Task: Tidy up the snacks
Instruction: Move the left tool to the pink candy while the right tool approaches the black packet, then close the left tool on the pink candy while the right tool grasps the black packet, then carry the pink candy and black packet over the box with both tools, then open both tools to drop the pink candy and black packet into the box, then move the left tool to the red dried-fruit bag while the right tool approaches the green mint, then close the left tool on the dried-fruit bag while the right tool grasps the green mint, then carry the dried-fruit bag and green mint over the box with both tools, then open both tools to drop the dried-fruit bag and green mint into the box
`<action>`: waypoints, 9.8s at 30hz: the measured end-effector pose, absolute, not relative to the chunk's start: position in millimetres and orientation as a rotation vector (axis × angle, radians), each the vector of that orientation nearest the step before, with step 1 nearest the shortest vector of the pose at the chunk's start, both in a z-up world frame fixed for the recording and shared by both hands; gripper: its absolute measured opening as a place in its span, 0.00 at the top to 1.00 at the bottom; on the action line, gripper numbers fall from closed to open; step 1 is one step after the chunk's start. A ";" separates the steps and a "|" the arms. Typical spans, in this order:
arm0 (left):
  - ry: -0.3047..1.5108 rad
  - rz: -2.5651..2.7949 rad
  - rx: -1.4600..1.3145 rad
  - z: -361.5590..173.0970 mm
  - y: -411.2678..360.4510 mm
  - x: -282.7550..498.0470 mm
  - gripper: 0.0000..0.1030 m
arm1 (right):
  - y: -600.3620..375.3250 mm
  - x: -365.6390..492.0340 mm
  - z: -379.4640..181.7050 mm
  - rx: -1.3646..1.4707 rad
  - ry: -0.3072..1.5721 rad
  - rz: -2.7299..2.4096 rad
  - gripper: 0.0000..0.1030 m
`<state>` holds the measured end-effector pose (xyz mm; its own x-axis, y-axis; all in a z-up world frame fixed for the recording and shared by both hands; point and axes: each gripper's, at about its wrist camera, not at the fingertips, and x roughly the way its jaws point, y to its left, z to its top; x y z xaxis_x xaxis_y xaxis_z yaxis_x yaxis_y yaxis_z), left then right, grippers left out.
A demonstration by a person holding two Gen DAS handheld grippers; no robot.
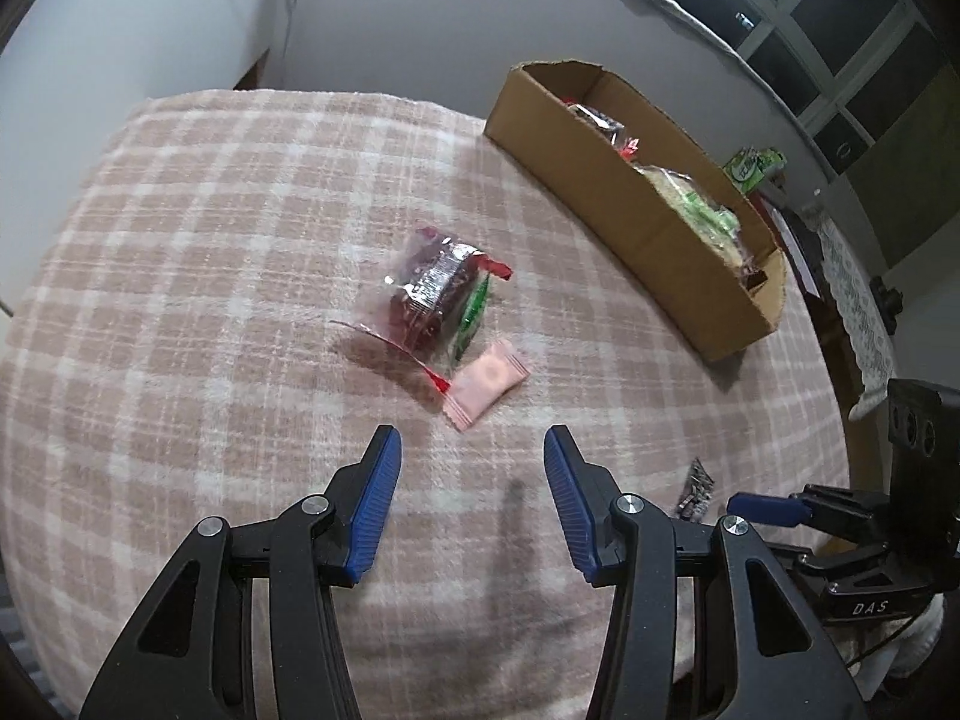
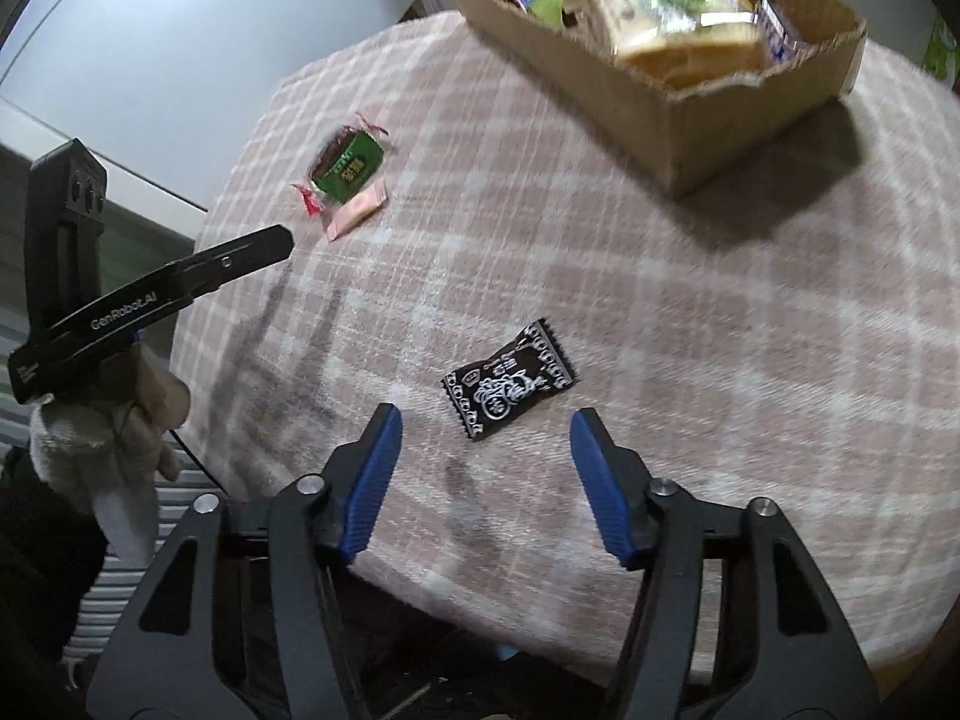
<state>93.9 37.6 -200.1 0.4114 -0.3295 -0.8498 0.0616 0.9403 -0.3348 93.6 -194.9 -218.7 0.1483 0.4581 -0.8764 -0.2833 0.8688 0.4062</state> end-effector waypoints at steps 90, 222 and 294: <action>1.019 -0.357 -0.014 -172.6 -59.4 117.5 0.83 | -206.4 107.6 -178.3 -0.092 1.122 0.410 0.76; 1.073 -0.115 -0.220 -213.0 78.6 165.3 0.69 | -73.1 205.6 -232.8 0.038 1.262 0.572 0.61; 0.890 -0.387 -0.086 -112.3 -82.5 233.8 0.60 | -235.8 234.0 -123.7 -0.018 0.979 0.321 0.58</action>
